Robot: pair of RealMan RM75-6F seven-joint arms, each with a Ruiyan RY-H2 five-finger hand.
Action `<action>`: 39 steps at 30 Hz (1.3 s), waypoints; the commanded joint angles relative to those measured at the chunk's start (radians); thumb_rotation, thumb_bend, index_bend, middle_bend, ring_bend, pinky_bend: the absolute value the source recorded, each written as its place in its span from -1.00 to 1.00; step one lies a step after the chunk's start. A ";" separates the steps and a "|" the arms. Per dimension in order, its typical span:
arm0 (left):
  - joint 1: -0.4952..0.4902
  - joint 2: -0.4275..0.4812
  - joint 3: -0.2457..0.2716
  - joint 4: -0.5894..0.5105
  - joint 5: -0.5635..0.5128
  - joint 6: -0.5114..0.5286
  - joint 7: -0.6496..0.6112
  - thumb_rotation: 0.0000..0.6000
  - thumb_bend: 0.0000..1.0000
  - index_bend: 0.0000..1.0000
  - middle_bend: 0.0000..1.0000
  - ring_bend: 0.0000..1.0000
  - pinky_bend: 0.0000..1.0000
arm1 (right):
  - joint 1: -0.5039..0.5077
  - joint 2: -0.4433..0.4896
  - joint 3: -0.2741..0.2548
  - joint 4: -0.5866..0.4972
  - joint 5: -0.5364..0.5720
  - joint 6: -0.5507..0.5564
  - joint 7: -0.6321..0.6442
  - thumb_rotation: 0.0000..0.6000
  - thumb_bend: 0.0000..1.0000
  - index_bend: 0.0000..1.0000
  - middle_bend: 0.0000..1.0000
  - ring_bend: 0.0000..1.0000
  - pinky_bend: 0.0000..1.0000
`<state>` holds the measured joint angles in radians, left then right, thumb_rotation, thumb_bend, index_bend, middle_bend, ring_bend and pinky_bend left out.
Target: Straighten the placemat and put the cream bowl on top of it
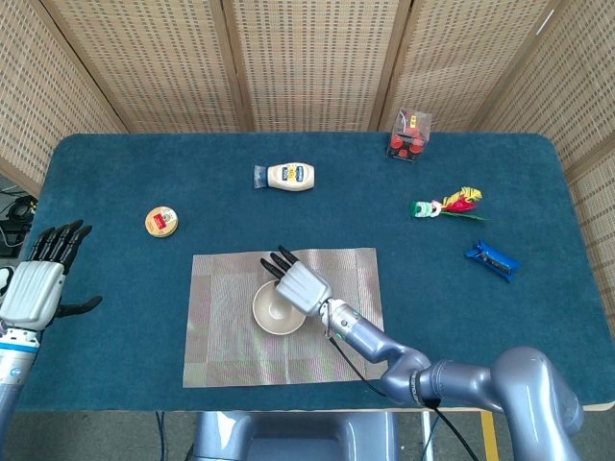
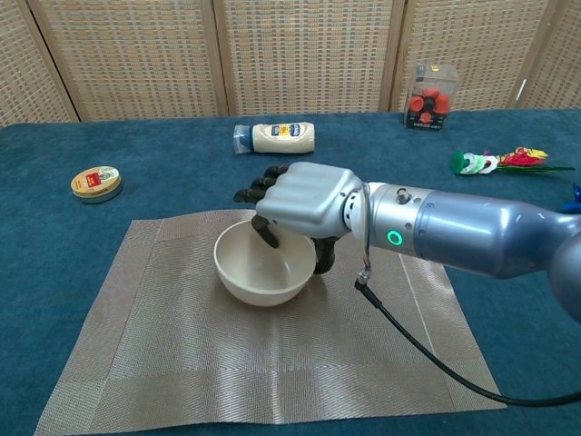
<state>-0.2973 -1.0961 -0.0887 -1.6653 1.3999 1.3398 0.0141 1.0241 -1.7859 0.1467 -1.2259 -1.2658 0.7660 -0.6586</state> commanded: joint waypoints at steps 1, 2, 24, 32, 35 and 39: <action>-0.001 -0.001 0.000 -0.001 0.001 -0.003 0.003 1.00 -1.00 -1.00 -1.00 -1.00 -1.00 | -0.007 0.010 0.003 -0.020 -0.002 0.015 0.015 1.00 -1.00 -0.97 -1.00 -1.00 -1.00; -0.001 -0.002 0.000 -0.001 0.002 -0.004 0.005 1.00 -1.00 -1.00 -1.00 -1.00 -1.00 | -0.010 0.017 0.004 -0.031 -0.006 0.023 0.020 1.00 -1.00 -0.99 -1.00 -1.00 -1.00; 0.064 -0.009 0.041 -0.022 0.091 0.097 0.034 1.00 -1.00 -1.00 -1.00 -1.00 -1.00 | -0.386 0.593 -0.127 -0.371 -0.184 0.498 0.193 1.00 -1.00 -1.00 -1.00 -1.00 -1.00; 0.119 -0.023 0.060 0.019 0.105 0.158 -0.021 1.00 -1.00 -1.00 -1.00 -1.00 -1.00 | -0.598 0.601 -0.169 -0.246 -0.185 0.714 0.413 1.00 -1.00 -1.00 -1.00 -1.00 -1.00; 0.139 -0.029 0.072 0.045 0.107 0.169 -0.042 1.00 -1.00 -1.00 -1.00 -1.00 -1.00 | -0.672 0.581 -0.194 -0.187 -0.200 0.776 0.486 1.00 -1.00 -1.00 -1.00 -1.00 -1.00; 0.158 -0.034 0.084 0.066 0.115 0.181 -0.057 1.00 -1.00 -1.00 -1.00 -1.00 -1.00 | -0.737 0.559 -0.201 -0.143 -0.204 0.826 0.552 1.00 -1.00 -1.00 -1.00 -1.00 -1.00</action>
<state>-0.1420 -1.1282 -0.0064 -1.6022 1.5122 1.5181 -0.0396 0.3175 -1.2127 -0.0441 -1.3909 -1.4636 1.5684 -0.1393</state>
